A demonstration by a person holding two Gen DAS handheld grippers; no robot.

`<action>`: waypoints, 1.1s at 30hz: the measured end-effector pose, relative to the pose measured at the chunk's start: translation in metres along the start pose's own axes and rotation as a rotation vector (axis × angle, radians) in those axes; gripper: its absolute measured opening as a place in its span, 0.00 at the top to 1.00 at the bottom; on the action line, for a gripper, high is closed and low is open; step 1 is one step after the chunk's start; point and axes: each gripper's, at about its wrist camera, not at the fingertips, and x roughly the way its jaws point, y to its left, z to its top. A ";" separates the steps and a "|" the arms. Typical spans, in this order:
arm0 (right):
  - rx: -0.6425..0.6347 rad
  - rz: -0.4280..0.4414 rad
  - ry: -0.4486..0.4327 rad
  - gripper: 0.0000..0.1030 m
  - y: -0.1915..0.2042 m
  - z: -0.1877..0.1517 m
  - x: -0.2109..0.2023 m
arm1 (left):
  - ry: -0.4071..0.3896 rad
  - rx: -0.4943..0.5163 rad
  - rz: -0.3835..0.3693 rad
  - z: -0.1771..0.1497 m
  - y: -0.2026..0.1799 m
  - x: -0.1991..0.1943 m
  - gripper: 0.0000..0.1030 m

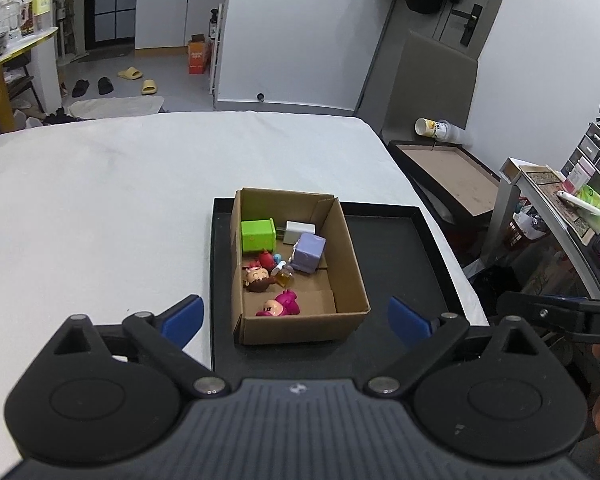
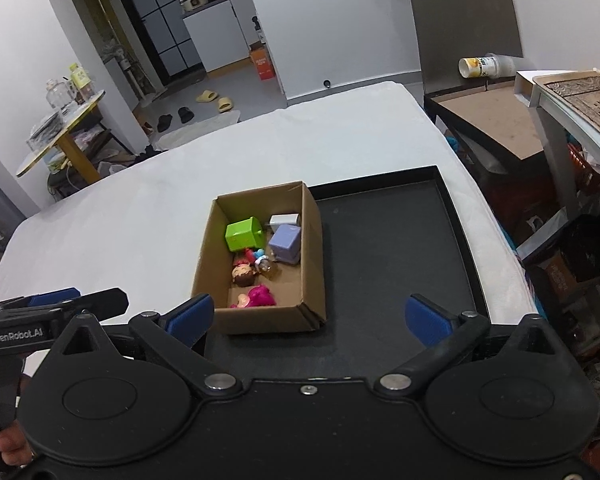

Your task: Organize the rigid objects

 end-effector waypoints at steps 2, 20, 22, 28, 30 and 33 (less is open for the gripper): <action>-0.003 0.001 -0.002 0.00 0.001 -0.001 -0.006 | 0.000 -0.004 0.003 -0.002 0.001 -0.005 0.05; -0.088 -0.014 -0.033 0.00 0.021 -0.006 -0.052 | -0.054 0.022 0.004 -0.006 -0.010 -0.052 0.04; -0.095 -0.011 -0.038 0.00 0.022 -0.007 -0.056 | -0.056 0.031 0.002 -0.007 -0.012 -0.054 0.04; -0.101 0.007 -0.061 0.00 0.025 -0.008 -0.064 | -0.061 0.050 0.002 -0.010 -0.016 -0.061 0.04; -0.101 0.013 -0.068 0.00 0.026 -0.009 -0.065 | -0.062 0.049 0.005 -0.010 -0.016 -0.062 0.04; -0.100 0.023 -0.072 0.00 0.028 -0.009 -0.065 | -0.064 0.051 0.013 -0.009 -0.016 -0.063 0.04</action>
